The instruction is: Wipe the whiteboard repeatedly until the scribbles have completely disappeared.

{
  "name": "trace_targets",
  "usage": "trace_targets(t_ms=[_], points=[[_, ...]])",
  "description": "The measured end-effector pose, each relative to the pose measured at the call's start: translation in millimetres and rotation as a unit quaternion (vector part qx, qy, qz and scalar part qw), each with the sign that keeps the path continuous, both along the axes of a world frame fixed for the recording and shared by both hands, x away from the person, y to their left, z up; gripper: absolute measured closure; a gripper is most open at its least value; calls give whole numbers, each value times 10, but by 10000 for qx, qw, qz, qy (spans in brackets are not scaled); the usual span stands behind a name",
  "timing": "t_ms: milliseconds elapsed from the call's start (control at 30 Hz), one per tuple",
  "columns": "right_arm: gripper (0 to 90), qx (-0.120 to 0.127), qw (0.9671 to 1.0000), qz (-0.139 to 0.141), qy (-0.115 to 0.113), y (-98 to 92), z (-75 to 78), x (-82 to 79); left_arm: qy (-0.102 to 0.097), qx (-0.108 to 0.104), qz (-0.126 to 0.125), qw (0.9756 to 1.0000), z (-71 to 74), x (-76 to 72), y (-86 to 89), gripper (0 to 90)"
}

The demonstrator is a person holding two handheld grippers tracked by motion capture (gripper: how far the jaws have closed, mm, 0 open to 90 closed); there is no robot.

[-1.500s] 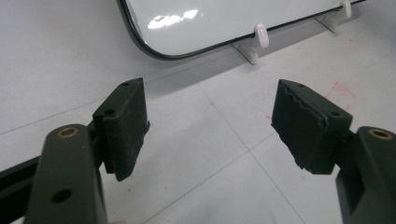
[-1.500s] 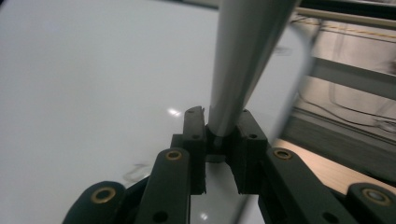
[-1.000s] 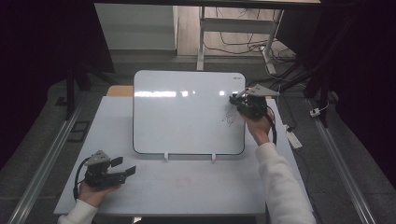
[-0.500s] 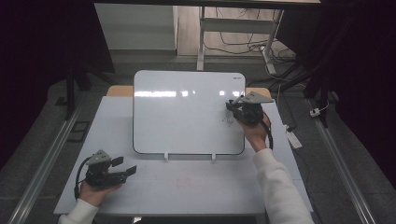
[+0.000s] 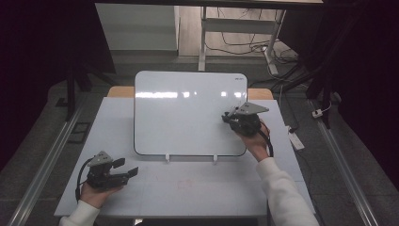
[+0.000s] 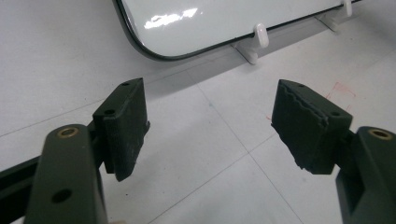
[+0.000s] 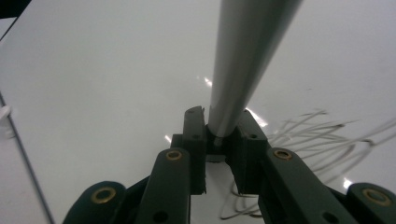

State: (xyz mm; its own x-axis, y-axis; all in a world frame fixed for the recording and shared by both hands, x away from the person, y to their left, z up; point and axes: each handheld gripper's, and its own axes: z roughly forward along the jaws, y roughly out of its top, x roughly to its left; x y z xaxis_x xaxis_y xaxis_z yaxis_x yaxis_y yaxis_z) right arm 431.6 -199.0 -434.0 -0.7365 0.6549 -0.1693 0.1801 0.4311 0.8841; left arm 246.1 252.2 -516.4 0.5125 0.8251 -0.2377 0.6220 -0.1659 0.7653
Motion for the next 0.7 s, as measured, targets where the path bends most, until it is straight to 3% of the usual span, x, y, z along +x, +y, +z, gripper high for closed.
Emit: trace_targets(t_ms=[67, 100, 133, 167, 200, 267, 367, 400, 467, 500, 533, 567, 600, 700], points=[[772, 321, 9993, -165, 59, -71, 19, 46, -22, 20, -1, 10000, 6, -11, -5, 274], [772, 321, 9993, -165, 59, -71, 19, 46, -30, 9, 0, 10000, 12, -18, -6, 274], [772, 100, 9999, 0, 85, -20, -21, -11, -43, 2, 10, 10000, 15, -24, -4, 274], [772, 100, 9999, 0, 85, -20, -21, -11, -42, 1, 15, 10000, 15, -23, -3, 274], [772, -162, 9995, 243, 128, 60, -84, -103, -28, -1, 20, 10000, 10, -14, -1, 274], [772, -250, 9993, 278, 65, 65, -110, -133, -4, -4, 8, 10000, 0, -1, 0, 274], [772, -60, 10000, 72, -10, -2, -76, -86, -15, 17, -11, 10000, 3, -2, -7, 273], [771, 263, 9994, -204, -58, -99, -18, -9, -37, 7, -12, 10000, 12, -13, -12, 274], [772, 380, 9989, -259, -9, -131, -4, 13, -46, 7, -10, 10000, 15, -18, -11, 274], [772, 380, 9989, -259, -9, -131, -4, 13, -49, 10, -6, 10000, 16, -19, -8, 274], [772, 147, 9999, 6, 35, -59, -57, -49, -34, 5, 10, 10000, 14, -17, -4, 274], [772, 147, 9999, 6, 35, -59, -57, -49, -32, 5, 15, 10000, 9, -13, 0, 274], [772, -108, 9998, 189, 18, 14, -110, -118, -15, -8, 21, 10000, 3, -5, 4, 274], [771, 11, 10000, 31, -64, -38, -71, -72, -7, -1, 11, 10000, 1, 0, 1, 274]])
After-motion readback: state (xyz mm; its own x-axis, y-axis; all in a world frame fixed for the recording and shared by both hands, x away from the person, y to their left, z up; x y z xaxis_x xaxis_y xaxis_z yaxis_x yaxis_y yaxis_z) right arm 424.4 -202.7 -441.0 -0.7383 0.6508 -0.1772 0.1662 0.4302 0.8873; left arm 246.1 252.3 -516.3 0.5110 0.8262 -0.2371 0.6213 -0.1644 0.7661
